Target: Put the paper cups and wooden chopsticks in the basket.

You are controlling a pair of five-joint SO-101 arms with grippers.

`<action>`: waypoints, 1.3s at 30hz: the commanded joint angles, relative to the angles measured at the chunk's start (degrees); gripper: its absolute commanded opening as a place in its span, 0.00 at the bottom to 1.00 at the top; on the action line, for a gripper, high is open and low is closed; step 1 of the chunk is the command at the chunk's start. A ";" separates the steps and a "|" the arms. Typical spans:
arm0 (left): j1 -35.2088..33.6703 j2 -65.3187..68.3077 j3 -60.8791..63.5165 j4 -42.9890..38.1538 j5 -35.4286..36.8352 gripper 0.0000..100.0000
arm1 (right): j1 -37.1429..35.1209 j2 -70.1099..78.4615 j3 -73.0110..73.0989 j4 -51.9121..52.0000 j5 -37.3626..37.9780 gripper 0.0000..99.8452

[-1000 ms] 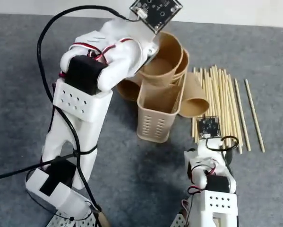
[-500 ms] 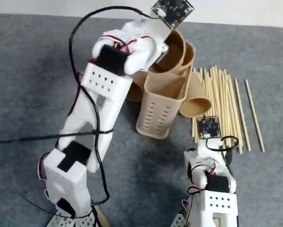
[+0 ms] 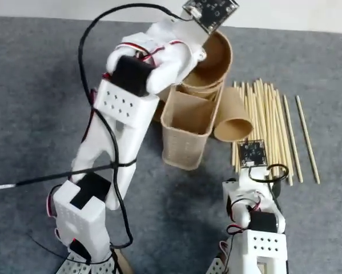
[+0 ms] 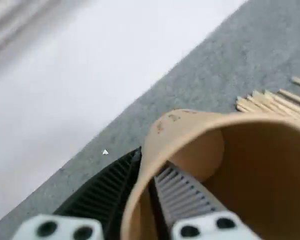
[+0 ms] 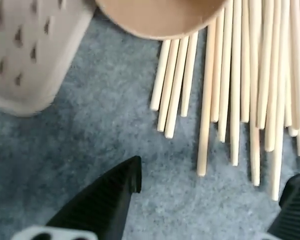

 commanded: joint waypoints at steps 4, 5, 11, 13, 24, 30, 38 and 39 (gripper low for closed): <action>0.84 -2.15 -7.43 4.57 1.23 0.00 | -0.13 -0.48 -0.22 -1.63 -0.26 0.41; 0.84 -1.71 -5.85 4.31 1.32 0.00 | -0.13 -0.48 -0.22 -1.63 -0.26 0.41; 2.07 3.82 -2.15 4.31 1.32 0.00 | -0.13 -0.48 -0.22 -1.63 -0.35 0.41; 2.07 5.93 -1.80 4.57 1.32 0.03 | -0.13 -0.48 -0.13 -1.63 -0.35 0.41; 1.19 4.88 -16.84 9.41 4.31 0.16 | -0.13 -0.48 -0.13 -1.63 -0.26 0.41; -0.48 4.97 -12.97 8.35 4.22 0.16 | -0.13 -0.48 -0.13 -1.63 -0.35 0.41; -8.92 4.97 -10.51 3.43 6.33 0.16 | -0.13 -0.48 -0.13 -1.63 -0.35 0.41; -10.77 4.97 -10.51 3.60 8.79 0.16 | -0.13 -0.48 -0.13 -1.63 -0.35 0.41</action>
